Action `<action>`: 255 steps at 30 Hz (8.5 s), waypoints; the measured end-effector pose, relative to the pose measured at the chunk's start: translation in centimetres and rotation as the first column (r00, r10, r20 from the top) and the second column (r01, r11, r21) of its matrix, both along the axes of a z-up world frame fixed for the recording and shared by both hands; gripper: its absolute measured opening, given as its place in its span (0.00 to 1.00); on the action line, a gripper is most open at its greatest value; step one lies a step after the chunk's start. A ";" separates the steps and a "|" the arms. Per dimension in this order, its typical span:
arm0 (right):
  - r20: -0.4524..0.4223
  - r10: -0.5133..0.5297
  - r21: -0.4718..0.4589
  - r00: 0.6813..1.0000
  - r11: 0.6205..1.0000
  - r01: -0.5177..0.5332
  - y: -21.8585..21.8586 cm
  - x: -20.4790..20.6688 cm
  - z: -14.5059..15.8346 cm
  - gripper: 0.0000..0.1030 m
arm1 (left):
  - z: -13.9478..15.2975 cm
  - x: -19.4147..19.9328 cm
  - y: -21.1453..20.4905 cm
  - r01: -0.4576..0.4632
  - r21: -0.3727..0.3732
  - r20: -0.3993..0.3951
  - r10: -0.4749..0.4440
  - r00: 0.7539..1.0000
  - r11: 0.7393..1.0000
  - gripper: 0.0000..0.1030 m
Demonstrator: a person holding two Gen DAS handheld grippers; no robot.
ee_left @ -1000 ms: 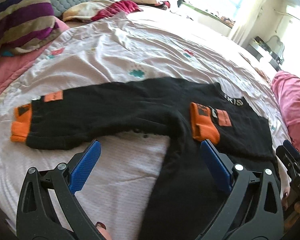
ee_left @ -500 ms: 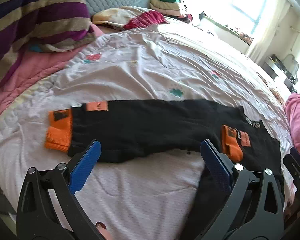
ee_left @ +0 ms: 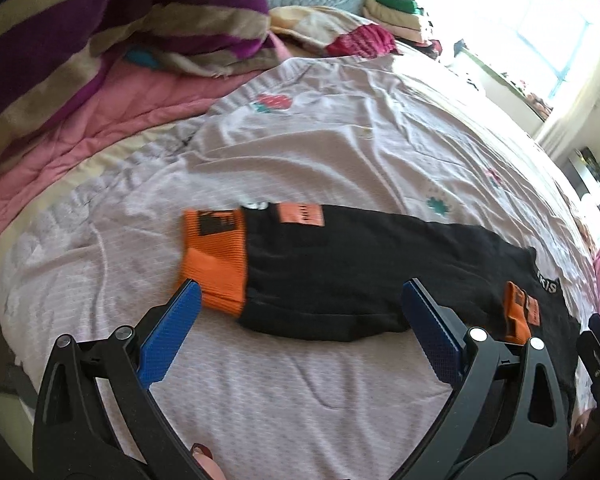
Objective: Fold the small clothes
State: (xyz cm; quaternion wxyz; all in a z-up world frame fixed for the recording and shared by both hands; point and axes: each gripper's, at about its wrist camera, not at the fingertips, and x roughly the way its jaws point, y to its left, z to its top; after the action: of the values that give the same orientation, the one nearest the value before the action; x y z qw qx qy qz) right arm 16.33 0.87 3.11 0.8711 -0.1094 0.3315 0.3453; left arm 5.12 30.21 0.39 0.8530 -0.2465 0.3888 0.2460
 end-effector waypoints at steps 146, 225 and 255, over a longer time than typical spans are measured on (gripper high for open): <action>-0.261 -0.115 0.166 0.958 0.973 0.162 -6.7 4.0 -1.9 0.06 | 1.4 8.0 -11.6 0.315 -0.079 0.206 -0.294 0.933 0.946 0.83; -0.095 -0.560 -0.011 0.823 0.827 0.562 -25.0 9.5 -4.2 0.18 | -2.1 16.4 -23.0 0.639 0.001 0.030 -0.638 0.769 0.770 0.30; -0.168 -0.405 -0.136 0.899 0.913 0.385 -19.4 7.4 -8.1 0.53 | -5.1 16.2 -23.2 0.646 -0.078 -0.046 -0.650 0.759 0.760 0.36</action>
State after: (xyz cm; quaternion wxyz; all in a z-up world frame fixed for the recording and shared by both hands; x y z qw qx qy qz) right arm 23.71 -18.54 -4.95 0.8803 -0.0493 0.4461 0.1533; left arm 21.35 7.01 -4.71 0.8638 -0.1127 0.4866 -0.0666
